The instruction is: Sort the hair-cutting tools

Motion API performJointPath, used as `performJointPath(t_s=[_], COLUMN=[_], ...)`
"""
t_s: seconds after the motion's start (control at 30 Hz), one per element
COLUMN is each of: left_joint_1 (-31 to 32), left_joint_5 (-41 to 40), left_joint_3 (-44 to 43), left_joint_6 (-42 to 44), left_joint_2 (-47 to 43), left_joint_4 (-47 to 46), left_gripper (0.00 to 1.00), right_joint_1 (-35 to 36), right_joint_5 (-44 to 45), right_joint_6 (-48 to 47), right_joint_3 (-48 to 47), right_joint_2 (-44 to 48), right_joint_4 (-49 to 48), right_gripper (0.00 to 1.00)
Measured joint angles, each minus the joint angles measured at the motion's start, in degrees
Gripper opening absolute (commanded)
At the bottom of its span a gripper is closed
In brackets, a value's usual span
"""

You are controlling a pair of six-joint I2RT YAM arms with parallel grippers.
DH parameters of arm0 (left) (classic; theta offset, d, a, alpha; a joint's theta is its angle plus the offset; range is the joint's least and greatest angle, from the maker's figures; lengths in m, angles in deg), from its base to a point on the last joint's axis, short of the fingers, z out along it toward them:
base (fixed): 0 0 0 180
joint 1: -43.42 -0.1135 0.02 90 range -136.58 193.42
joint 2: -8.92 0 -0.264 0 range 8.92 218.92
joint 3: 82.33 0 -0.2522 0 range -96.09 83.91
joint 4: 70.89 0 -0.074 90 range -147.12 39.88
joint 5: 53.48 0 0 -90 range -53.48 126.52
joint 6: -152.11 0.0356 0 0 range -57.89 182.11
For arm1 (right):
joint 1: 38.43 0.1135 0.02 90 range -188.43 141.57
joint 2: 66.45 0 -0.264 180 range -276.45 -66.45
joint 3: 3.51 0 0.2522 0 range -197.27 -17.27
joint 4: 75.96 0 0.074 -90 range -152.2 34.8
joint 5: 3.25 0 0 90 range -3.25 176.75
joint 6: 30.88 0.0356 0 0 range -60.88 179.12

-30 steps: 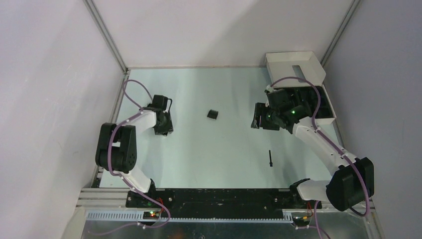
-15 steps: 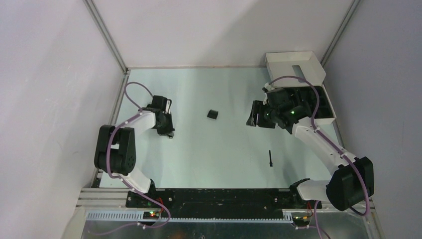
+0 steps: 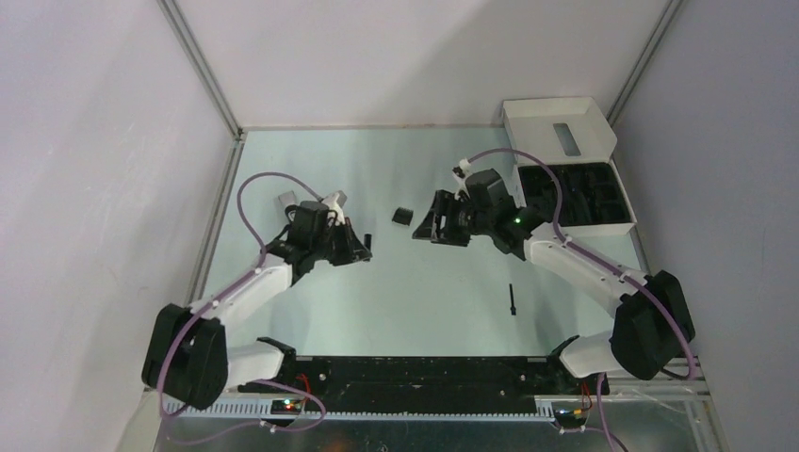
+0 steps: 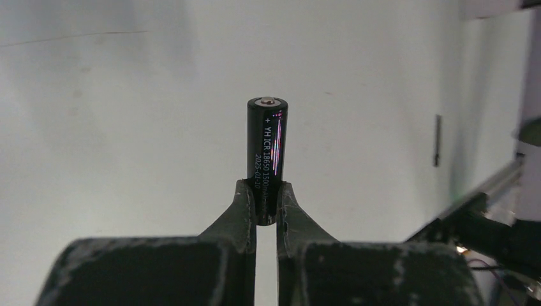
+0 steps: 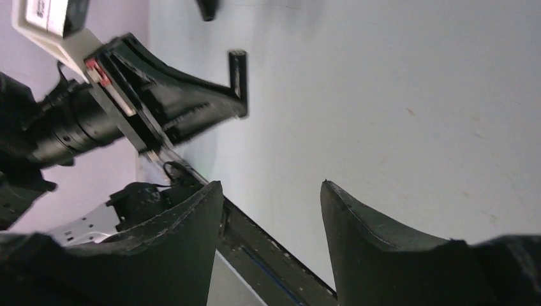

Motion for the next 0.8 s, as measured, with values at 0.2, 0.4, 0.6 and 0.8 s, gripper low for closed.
performJointPath(t_s=[0.2,0.4,0.6,0.8], left_joint_1=[4.87,6.78,7.63,8.22], left_joint_5=[4.02,5.75,6.64,7.39], left_joint_3=[5.22,6.64,7.74,8.26], left_joint_6=[-4.98,-7.96,-9.77,-10.45], left_joint_2=[-7.76,-13.84,-16.22,-16.22], left_joint_4=[-8.98,-13.42,-16.55,-16.59], left_gripper=[0.00,0.00,0.00,0.00], right_joint_1=[4.31,6.43,7.34,8.02], right_joint_5=[-1.16,-1.18,-0.96,-0.79], right_joint_6=[6.99,11.54,14.01,14.86], right_joint_3=[0.02,0.07,0.07,0.09], right_joint_2=[-3.82,-7.19,-9.11,-9.64], right_joint_4=[-10.29,-17.49,-21.70,-24.41], right_gripper=[0.58,0.54,0.47,0.34])
